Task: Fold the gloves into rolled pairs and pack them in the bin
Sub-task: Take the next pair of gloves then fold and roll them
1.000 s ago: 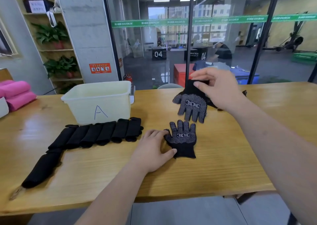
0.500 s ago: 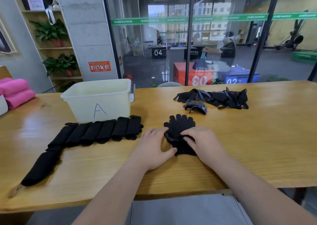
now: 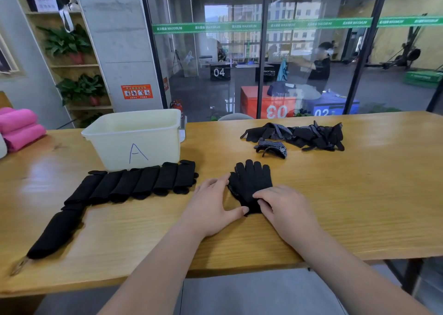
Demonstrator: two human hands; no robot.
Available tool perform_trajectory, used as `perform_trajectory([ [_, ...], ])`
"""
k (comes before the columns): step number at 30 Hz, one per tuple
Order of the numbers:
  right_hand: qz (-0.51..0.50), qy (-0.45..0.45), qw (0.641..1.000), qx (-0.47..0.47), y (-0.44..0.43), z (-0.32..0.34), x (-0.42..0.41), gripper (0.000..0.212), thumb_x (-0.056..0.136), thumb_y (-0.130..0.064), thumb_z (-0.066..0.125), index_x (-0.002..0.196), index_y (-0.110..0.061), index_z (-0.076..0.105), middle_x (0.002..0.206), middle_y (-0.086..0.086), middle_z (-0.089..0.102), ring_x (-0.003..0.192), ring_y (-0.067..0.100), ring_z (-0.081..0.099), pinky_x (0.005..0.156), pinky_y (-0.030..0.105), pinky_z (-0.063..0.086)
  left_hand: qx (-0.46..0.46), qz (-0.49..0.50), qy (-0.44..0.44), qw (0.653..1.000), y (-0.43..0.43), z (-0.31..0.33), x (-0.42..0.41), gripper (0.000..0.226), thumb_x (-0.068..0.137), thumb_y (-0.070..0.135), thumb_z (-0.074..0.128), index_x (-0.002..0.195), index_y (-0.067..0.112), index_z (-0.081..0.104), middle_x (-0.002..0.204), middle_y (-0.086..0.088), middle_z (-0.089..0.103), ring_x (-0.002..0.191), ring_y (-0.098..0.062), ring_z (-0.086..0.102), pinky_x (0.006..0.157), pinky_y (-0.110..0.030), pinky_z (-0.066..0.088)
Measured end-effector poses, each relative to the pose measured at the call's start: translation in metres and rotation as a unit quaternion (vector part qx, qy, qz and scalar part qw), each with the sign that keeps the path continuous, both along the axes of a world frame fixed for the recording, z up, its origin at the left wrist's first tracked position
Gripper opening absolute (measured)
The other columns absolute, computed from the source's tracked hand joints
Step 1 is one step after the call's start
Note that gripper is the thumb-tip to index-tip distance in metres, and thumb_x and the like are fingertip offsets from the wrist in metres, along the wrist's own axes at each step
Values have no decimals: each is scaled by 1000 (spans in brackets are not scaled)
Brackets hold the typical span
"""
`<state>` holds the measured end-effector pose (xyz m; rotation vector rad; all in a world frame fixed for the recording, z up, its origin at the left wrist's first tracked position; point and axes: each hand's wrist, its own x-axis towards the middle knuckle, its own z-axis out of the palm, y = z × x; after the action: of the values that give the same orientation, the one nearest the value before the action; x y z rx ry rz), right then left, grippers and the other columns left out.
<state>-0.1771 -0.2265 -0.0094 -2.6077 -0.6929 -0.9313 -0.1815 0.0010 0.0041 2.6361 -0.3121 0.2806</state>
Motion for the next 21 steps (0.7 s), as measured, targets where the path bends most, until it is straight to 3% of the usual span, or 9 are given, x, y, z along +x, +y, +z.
perform_trajectory([
  [6,-3,-6,1000,-2,2,3,-7,21,80,-16,86,96,-28,80,82,-14,75,77,14,70,65,34,58,-1,-1,-1,1000,-1,1,0,105,83,78,66,166,36,16,157,15,49,153,-11,25,125,-43,30],
  [16,5,29,1000,7,0,1,-7,16,86,-24,77,100,-31,78,87,-15,74,81,13,69,68,37,57,3,4,-3,1000,-1,1,1,104,82,80,65,165,38,19,157,13,49,153,-10,26,123,-46,34],
  [21,8,54,998,1,2,5,-9,15,87,-32,64,96,-34,75,93,-21,71,88,6,63,75,32,55,27,-22,-9,999,1,-2,2,85,91,73,57,164,41,26,160,13,44,153,-12,24,125,-46,31],
])
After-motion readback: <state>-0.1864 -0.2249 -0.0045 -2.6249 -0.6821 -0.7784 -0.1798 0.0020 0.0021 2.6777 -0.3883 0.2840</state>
